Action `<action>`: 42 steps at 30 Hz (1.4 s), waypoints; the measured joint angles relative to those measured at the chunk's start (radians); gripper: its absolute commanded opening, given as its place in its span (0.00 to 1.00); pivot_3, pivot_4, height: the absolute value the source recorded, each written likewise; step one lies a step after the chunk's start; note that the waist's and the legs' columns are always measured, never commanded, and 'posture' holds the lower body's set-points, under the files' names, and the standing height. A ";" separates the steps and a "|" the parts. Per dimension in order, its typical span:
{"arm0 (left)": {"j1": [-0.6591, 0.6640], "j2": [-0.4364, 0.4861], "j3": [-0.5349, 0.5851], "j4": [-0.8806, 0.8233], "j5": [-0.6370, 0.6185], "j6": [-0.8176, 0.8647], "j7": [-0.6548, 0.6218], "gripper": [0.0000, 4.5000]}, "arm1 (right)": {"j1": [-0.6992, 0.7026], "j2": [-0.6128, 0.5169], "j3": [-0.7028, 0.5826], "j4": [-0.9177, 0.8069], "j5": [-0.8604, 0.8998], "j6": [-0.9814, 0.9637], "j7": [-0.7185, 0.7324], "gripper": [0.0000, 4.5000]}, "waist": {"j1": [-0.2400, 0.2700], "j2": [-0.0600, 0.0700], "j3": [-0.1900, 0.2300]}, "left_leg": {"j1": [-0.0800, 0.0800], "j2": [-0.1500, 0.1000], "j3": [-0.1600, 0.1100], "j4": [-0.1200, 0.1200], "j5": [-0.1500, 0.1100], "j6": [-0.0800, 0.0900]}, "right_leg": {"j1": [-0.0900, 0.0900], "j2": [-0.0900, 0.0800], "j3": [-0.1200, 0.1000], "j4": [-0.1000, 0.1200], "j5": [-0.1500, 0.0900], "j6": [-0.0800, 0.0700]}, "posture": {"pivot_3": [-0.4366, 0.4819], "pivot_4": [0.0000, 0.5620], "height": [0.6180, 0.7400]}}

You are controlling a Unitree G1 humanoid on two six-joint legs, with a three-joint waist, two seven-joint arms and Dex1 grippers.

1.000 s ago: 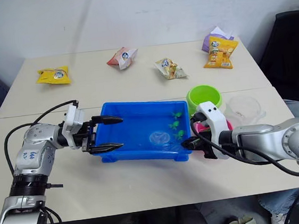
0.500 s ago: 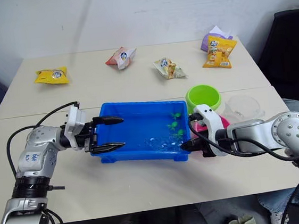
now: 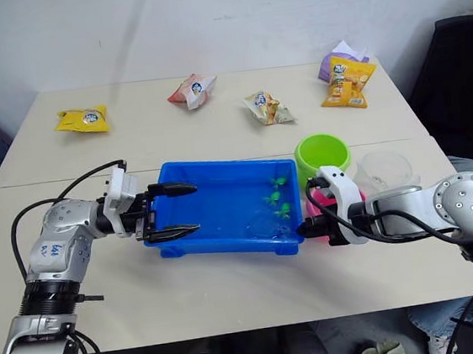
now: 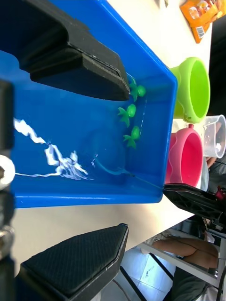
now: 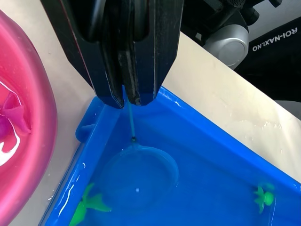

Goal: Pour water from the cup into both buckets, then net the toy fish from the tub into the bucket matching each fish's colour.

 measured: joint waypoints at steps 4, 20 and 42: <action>0.000 -0.017 -0.001 0.000 0.000 0.001 0.001 1.00 | -0.012 -0.003 -0.011 0.008 0.007 0.003 -0.046 0.00 | 0.004 0.000 0.000 | -0.001 0.000 -0.001 0.000 0.000 0.000 | 0.000 0.000 0.000 -0.001 0.000 0.000 | 0.48 0.27 0.99; 0.000 -0.036 -0.002 0.000 0.000 0.002 0.010 1.00 | -0.039 0.026 -0.026 -0.054 0.018 -0.051 -0.237 0.00 | 0.003 0.000 0.000 | -0.002 -0.001 0.000 0.000 -0.001 0.002 | 0.000 -0.001 0.000 -0.003 0.001 0.002 | 0.48 0.27 0.99; -0.002 -0.036 -0.002 0.007 0.000 0.001 -0.001 1.00 | -0.058 -0.026 0.079 -0.145 0.005 -0.079 -0.208 0.00 | 0.001 0.001 0.000 | -0.004 -0.001 0.000 -0.001 -0.001 0.003 | -0.002 -0.002 0.000 -0.004 0.001 0.002 | 0.48 0.27 0.99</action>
